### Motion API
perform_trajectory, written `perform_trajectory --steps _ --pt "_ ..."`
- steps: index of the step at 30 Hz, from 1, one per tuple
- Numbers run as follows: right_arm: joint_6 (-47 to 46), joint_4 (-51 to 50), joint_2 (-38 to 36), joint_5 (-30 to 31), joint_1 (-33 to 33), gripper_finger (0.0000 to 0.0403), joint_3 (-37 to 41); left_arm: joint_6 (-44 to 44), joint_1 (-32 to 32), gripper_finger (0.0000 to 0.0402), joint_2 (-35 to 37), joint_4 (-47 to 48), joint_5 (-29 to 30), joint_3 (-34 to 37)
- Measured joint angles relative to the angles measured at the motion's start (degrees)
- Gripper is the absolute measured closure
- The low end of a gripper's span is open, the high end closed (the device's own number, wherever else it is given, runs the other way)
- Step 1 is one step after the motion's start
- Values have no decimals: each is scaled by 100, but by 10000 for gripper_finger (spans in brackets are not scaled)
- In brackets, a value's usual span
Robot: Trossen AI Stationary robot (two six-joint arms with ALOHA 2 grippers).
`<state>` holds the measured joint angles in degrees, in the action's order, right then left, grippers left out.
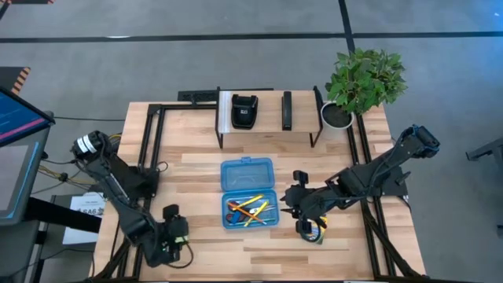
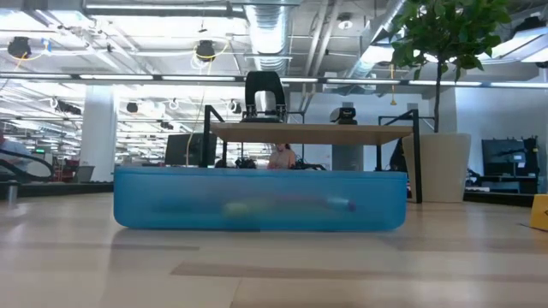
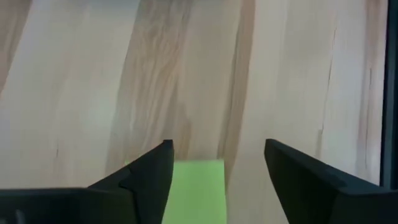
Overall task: Pack school essentials
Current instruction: Put the green sticky note into the supply box
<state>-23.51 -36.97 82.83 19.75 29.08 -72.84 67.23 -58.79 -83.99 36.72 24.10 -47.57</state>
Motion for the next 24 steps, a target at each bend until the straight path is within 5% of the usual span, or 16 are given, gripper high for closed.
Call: perform_trajectory --steps 11,24 --pt "2 136 0 0 -1 237 0 1259 -802 155 -638 216 23 7" --pt "7 206 0 0 -100 237 0 1291 -777 156 -1346 304 -288 -28"
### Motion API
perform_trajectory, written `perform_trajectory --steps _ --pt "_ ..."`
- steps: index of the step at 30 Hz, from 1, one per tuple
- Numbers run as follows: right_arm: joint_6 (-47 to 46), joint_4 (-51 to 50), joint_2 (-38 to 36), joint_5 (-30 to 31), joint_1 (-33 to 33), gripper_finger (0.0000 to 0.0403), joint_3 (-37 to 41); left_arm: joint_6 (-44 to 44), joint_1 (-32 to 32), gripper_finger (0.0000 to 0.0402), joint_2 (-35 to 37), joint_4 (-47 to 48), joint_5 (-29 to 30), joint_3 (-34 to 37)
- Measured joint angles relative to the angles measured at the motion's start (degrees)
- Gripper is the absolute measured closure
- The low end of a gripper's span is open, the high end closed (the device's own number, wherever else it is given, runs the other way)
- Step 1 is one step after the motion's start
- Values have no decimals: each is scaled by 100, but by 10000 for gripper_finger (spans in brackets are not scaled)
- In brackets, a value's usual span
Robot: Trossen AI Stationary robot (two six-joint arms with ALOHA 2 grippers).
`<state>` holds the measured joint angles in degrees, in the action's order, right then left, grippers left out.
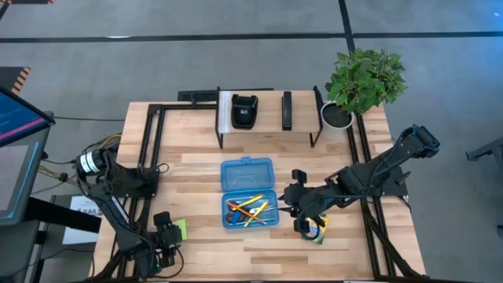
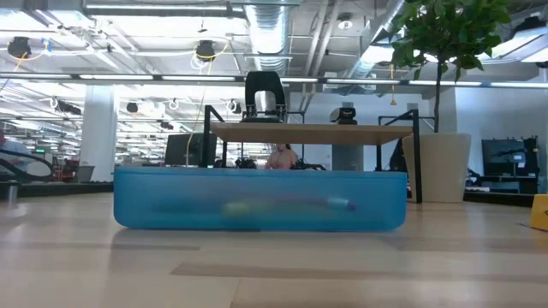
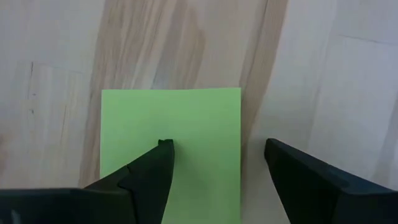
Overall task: Pack school essentials
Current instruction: Put the green sticky note into the supply box
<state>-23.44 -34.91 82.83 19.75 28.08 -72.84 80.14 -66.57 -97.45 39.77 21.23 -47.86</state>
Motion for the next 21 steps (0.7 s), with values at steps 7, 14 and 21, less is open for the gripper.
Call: perform_trajectory --steps 7,14,21 --pt "0 1 0 0 -11 237 0 -8 2 198 -28 17 -47 0" --pt "2 1 0 0 -11 237 0 -236 7 287 96 33 -132 31" --pt "2 2 0 0 -11 237 0 -334 7 379 293 41 -151 46"
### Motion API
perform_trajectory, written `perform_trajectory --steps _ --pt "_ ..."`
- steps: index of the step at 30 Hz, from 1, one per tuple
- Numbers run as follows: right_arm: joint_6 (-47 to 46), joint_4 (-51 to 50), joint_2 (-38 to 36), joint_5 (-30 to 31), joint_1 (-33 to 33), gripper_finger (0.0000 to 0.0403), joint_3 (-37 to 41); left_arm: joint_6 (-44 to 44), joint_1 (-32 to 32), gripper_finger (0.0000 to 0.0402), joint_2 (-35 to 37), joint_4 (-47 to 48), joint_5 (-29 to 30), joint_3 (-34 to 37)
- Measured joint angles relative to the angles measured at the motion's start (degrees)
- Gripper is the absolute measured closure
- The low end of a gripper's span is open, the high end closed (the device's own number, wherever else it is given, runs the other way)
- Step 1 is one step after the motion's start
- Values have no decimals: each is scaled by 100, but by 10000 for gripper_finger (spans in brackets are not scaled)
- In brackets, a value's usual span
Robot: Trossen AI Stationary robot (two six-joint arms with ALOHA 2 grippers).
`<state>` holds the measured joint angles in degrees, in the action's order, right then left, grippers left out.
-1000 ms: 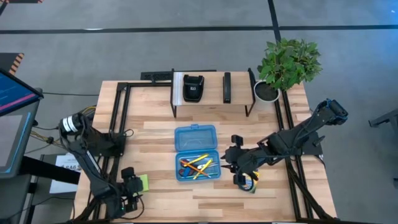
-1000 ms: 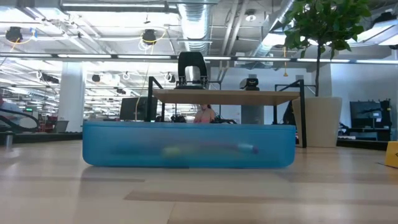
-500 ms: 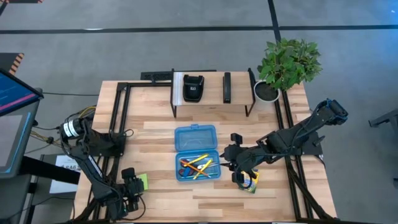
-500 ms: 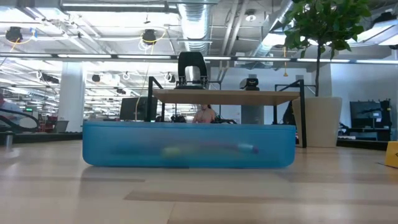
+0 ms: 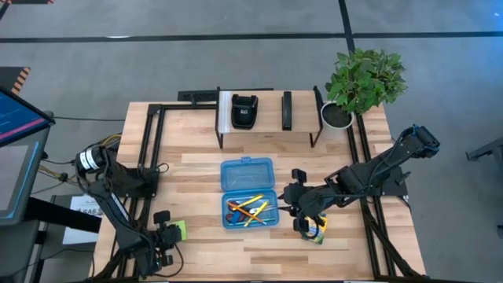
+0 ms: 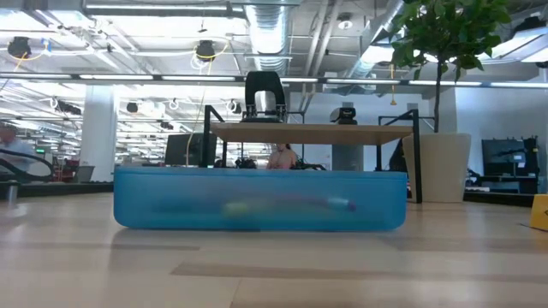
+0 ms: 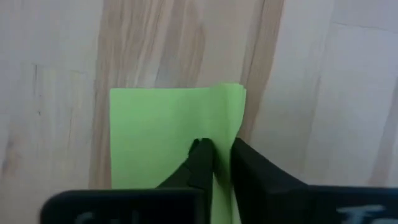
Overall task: Pack school essentials
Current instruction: Put the green sticky note into the supply box
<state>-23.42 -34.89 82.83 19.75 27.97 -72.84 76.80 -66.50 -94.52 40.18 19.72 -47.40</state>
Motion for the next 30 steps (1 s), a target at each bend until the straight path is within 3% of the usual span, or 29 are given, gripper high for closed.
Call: perform_trajectory --steps 5,15,18,22,26,30 --pt "12 -1 0 0 0 237 0 -237 -2 394 247 18 162 15" --pt "108 27 -2 0 -54 237 0 -1322 251 399 961 -31 1269 13" --pt "150 56 0 -2 -128 237 0 -2244 652 399 1198 -351 1583 6" --pt "162 113 -2 -6 -227 237 0 -4102 1404 399 1371 -1345 1665 -4" --pt "162 111 -2 -9 -269 237 0 -5723 2247 399 1378 -2351 1214 -4" --pt "225 111 -2 -11 -269 237 0 -6674 2955 399 1377 -3056 826 -6"
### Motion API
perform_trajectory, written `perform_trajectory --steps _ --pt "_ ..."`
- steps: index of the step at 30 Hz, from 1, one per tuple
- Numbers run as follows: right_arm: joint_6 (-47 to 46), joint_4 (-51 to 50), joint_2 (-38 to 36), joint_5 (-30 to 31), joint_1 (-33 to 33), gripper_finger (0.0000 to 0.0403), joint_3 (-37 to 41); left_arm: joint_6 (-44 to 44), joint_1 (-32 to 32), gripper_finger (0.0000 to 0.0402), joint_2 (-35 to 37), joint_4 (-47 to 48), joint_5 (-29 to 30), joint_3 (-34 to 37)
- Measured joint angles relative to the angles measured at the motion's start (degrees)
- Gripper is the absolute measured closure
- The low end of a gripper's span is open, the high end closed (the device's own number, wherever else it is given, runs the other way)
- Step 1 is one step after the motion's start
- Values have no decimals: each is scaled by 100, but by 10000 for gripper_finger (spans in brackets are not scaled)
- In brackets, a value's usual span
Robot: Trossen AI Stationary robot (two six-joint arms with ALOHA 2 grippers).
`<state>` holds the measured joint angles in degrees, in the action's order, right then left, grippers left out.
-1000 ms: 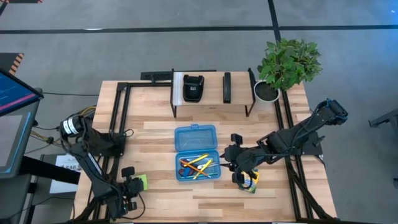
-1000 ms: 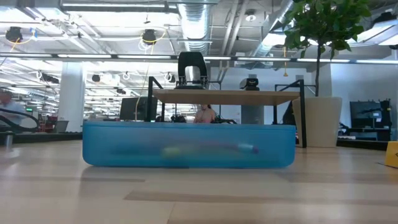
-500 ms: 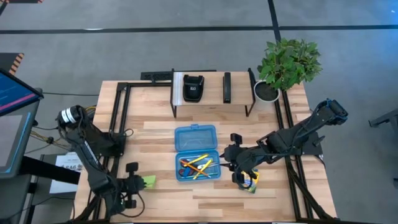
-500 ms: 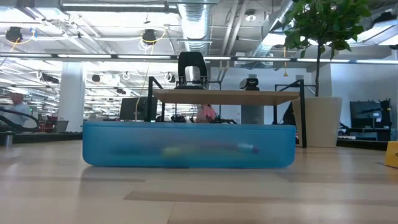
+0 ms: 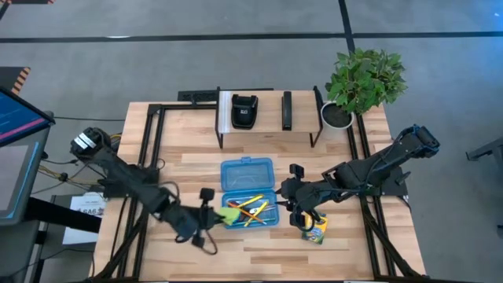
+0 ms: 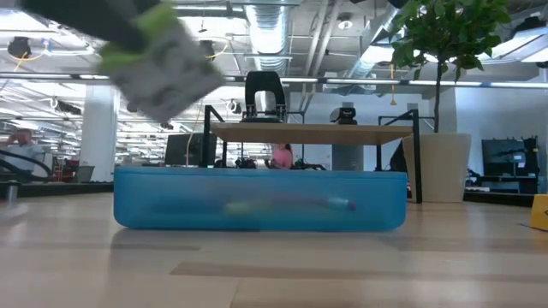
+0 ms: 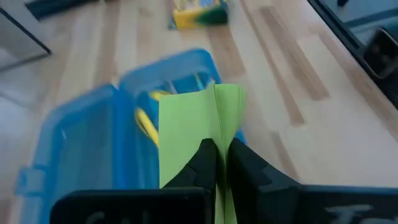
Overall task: Pack school essentials
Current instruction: Put the green sticky note into the supply box
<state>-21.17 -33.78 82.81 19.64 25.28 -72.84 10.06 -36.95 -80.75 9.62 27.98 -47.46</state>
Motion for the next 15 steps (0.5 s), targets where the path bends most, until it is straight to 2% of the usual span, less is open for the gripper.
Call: perform_trajectory --steps 6,10,15 --pt "9 -7 0 -2 11 237 0 -384 636 386 -221 -398 -448 -7" --pt "24 -22 0 -4 11 237 -2 -579 755 373 -789 -902 -770 -33" --pt "24 -10 0 -4 11 237 -2 -585 798 355 -1411 -806 -842 -394"
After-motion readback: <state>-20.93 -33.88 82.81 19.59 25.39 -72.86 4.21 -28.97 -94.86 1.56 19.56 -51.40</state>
